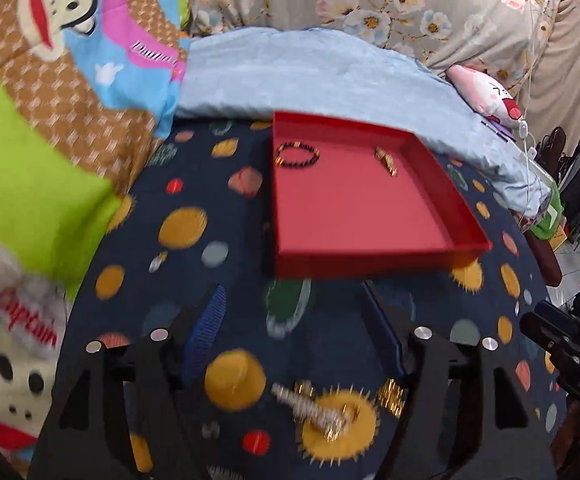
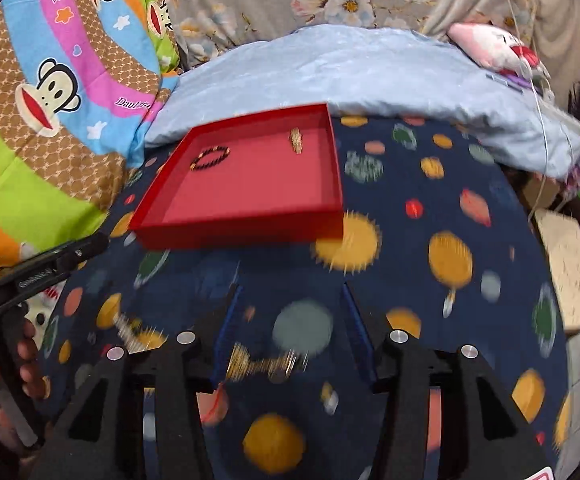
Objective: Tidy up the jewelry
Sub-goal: 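Move both tools back to the jewelry pile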
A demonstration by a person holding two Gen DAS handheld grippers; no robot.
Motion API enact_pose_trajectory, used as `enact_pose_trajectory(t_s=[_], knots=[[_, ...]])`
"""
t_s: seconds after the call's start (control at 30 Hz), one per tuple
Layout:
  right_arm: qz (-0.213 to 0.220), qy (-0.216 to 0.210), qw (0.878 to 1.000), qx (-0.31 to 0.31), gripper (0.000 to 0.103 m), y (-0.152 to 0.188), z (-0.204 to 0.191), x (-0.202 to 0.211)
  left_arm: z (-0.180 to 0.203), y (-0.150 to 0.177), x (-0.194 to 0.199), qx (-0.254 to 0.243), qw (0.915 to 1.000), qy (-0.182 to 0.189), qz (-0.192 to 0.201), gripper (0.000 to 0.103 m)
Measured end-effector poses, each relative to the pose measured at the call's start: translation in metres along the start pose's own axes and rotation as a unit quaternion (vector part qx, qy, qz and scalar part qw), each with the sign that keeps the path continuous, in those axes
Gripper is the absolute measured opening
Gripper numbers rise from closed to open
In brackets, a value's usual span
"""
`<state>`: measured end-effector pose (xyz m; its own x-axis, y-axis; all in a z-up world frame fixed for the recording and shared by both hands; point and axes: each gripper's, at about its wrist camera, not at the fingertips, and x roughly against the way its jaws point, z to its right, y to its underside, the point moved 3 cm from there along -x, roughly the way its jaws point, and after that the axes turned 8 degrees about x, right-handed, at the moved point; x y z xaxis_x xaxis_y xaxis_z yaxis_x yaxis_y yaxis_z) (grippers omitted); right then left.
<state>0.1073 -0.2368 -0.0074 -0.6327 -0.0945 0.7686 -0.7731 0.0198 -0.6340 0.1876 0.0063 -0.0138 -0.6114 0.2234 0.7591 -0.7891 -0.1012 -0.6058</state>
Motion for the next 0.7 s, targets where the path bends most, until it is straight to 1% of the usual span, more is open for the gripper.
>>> enact_pose_trajectory(t_s=[0.1, 0.2, 0.33, 0.43, 0.57, 0.67, 0.7], knots=[[-0.005, -0.004, 1.0, -0.009, 0.049, 0.027, -0.009, 0.011, -0.011, 0.023, 0.008, 0.006, 0.9996, -0.027, -0.001, 0.066], [-0.011, -0.01, 1.0, -0.019, 0.049, 0.047, -0.014, 0.018, -0.022, 0.045, 0.009, 0.024, 0.9992, -0.026, -0.02, 0.066], [-0.017, -0.003, 1.0, -0.024, 0.049, 0.064, -0.018, 0.021, -0.028, 0.067, 0.002, 0.045, 0.9978, -0.024, -0.043, 0.066], [-0.018, -0.003, 0.999, -0.03, 0.049, 0.07, -0.017, 0.022, -0.022, 0.076, -0.004, 0.053, 0.9972, -0.015, -0.051, 0.066], [-0.019, -0.004, 0.999, -0.033, 0.05, 0.071, -0.018, 0.022, -0.006, 0.079, -0.014, 0.049, 0.9972, -0.019, -0.053, 0.066], [-0.02, -0.007, 0.999, -0.034, 0.05, 0.072, -0.018, 0.02, 0.001, 0.079, -0.023, 0.042, 0.9973, -0.031, -0.051, 0.066], [-0.021, -0.009, 0.999, -0.035, 0.05, 0.072, -0.018, 0.019, 0.002, 0.08, -0.028, 0.039, 0.997, -0.044, -0.051, 0.066]])
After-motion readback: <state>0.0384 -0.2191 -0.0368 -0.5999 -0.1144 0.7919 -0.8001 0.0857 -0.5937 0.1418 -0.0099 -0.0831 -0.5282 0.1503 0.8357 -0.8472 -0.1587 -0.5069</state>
